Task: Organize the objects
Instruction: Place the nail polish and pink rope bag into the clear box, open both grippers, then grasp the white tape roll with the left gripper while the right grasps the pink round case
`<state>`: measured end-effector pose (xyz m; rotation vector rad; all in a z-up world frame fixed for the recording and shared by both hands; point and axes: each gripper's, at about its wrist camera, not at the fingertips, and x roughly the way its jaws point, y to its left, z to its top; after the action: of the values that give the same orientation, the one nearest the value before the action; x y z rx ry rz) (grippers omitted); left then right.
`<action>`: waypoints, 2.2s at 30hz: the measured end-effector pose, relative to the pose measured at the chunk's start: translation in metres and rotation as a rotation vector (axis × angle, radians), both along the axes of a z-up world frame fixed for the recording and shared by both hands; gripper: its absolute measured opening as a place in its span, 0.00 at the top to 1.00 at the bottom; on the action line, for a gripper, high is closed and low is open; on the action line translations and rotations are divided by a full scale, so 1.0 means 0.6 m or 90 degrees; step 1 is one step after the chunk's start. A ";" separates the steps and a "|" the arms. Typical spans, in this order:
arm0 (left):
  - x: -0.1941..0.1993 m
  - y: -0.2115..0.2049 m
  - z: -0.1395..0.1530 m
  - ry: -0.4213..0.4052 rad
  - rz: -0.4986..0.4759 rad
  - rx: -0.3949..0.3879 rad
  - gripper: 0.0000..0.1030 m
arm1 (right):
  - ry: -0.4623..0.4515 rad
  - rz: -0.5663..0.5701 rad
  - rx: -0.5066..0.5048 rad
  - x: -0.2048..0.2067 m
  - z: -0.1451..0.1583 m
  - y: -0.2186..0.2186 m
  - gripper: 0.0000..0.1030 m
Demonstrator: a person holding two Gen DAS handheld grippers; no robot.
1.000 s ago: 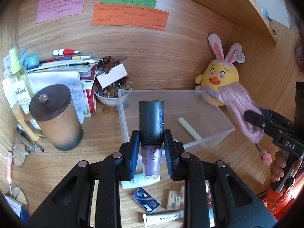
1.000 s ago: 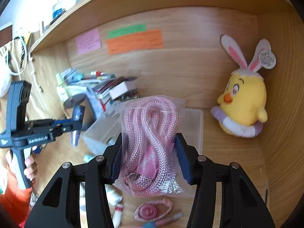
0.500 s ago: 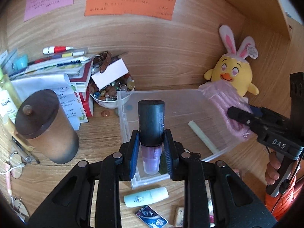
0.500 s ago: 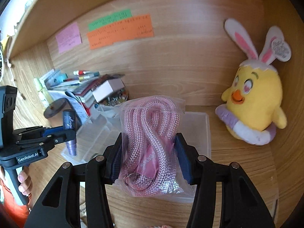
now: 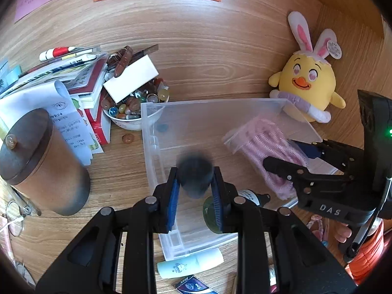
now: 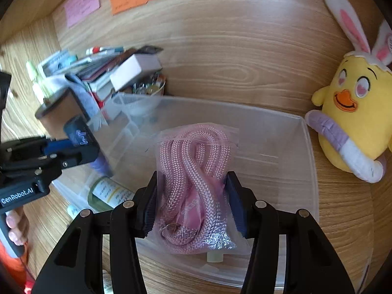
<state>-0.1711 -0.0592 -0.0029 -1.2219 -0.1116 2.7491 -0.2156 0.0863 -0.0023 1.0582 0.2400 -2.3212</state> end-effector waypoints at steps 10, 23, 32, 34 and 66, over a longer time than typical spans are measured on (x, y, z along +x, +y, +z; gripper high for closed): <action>0.005 -0.005 0.010 0.001 0.002 0.019 0.70 | 0.003 0.005 -0.008 0.009 0.022 0.009 0.50; 0.085 0.007 0.057 0.067 0.007 -0.002 0.24 | 0.042 -0.001 -0.061 0.083 0.078 0.072 0.33; 0.145 0.013 0.032 0.036 0.005 -0.002 0.14 | 0.038 -0.028 -0.079 0.134 0.073 0.133 0.25; 0.161 0.018 0.024 0.031 0.004 -0.005 0.13 | 0.035 -0.033 -0.075 0.144 0.065 0.145 0.25; 0.269 0.096 -0.080 -0.033 -0.083 0.002 0.28 | -0.051 0.009 0.005 0.192 -0.059 0.135 0.67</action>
<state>-0.0100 -0.0013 -0.0507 -1.2527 -0.0407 2.6065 -0.1007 0.1673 -0.0376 1.1465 0.2257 -2.2614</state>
